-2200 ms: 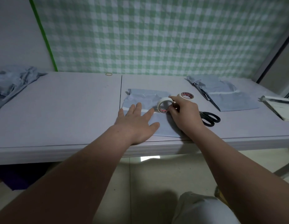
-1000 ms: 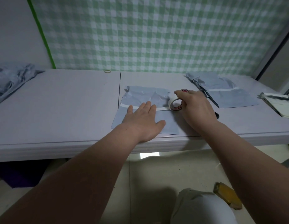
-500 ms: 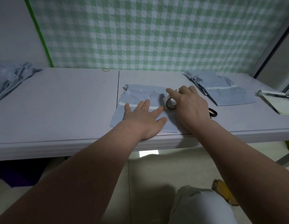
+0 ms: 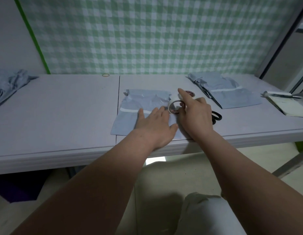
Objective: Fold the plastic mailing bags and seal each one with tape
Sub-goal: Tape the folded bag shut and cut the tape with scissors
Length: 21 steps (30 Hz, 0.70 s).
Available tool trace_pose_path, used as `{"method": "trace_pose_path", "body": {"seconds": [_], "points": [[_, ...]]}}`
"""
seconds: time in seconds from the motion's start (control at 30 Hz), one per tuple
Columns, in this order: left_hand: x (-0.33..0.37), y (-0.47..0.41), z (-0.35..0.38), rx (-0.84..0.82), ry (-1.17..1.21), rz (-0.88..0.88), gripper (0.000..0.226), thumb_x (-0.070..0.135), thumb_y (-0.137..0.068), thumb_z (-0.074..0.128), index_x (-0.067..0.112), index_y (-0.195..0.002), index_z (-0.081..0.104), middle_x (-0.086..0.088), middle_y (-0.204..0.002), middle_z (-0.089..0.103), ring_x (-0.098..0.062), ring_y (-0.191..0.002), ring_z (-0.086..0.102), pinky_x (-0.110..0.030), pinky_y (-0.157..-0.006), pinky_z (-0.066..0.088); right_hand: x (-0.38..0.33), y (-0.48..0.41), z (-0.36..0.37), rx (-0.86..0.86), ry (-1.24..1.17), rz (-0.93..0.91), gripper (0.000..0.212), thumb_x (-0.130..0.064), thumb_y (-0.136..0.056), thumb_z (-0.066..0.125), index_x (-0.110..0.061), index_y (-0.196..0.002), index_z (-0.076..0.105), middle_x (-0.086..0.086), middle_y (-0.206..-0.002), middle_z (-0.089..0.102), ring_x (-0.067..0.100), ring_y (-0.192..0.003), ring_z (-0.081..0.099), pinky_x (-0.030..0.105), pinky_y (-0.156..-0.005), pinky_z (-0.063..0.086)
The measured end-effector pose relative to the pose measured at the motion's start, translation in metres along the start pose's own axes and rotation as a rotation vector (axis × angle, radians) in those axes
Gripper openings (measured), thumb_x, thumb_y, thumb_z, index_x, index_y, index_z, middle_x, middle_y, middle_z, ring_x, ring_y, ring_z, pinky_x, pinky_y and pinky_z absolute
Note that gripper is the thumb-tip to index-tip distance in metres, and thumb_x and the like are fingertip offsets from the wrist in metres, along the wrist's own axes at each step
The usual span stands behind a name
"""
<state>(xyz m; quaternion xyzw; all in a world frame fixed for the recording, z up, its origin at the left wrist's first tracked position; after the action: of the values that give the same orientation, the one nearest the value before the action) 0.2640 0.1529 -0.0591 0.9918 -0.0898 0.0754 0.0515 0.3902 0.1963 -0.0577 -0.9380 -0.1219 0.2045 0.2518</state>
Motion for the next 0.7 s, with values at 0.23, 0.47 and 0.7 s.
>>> {"method": "trace_pose_path", "body": {"seconds": [0.23, 0.47, 0.7], "points": [[-0.002, -0.002, 0.006, -0.012, 0.013, -0.013, 0.067, 0.054, -0.098, 0.015, 0.021, -0.153, -0.003, 0.005, -0.16, -0.009, -0.012, -0.147, -0.008, -0.052, -0.116, -0.011, 0.002, 0.0, 0.0, -0.035, -0.08, 0.024, 0.051, -0.011, -0.094, 0.042, -0.036, -0.138, 0.046, 0.002, -0.099, 0.067, 0.026, -0.104, 0.044, 0.036, -0.092, 0.027], [-0.001, 0.0, 0.003, -0.046, -0.02, -0.027, 0.068, 0.054, -0.098, 0.013, 0.019, -0.153, -0.003, 0.004, -0.16, -0.01, -0.012, -0.147, -0.01, -0.053, -0.115, -0.013, 0.006, 0.0, -0.008, 0.002, 0.062, 0.015, 0.056, -0.008, -0.092, 0.039, -0.039, -0.138, 0.045, 0.005, -0.1, 0.067, 0.027, -0.109, 0.042, 0.038, -0.103, 0.02], [-0.001, 0.001, 0.002, -0.057, -0.024, -0.025, 0.066, 0.053, -0.098, 0.013, 0.019, -0.153, -0.005, 0.004, -0.16, -0.012, -0.012, -0.147, -0.011, -0.053, -0.115, -0.013, 0.015, -0.002, -0.012, 0.041, 0.219, -0.052, 0.057, -0.006, -0.086, 0.038, -0.036, -0.133, 0.052, 0.005, -0.088, 0.069, 0.031, -0.102, 0.046, 0.04, -0.099, 0.018]]}}
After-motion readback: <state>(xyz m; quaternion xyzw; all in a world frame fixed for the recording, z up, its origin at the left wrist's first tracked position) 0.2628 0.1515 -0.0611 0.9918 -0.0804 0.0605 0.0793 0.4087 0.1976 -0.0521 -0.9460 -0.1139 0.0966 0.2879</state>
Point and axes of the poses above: each hand's wrist, its own y-axis away from the middle knuckle, its own z-axis out of the palm, x = y × z, the point moved 2 cm from there along -y, towards the middle knuckle
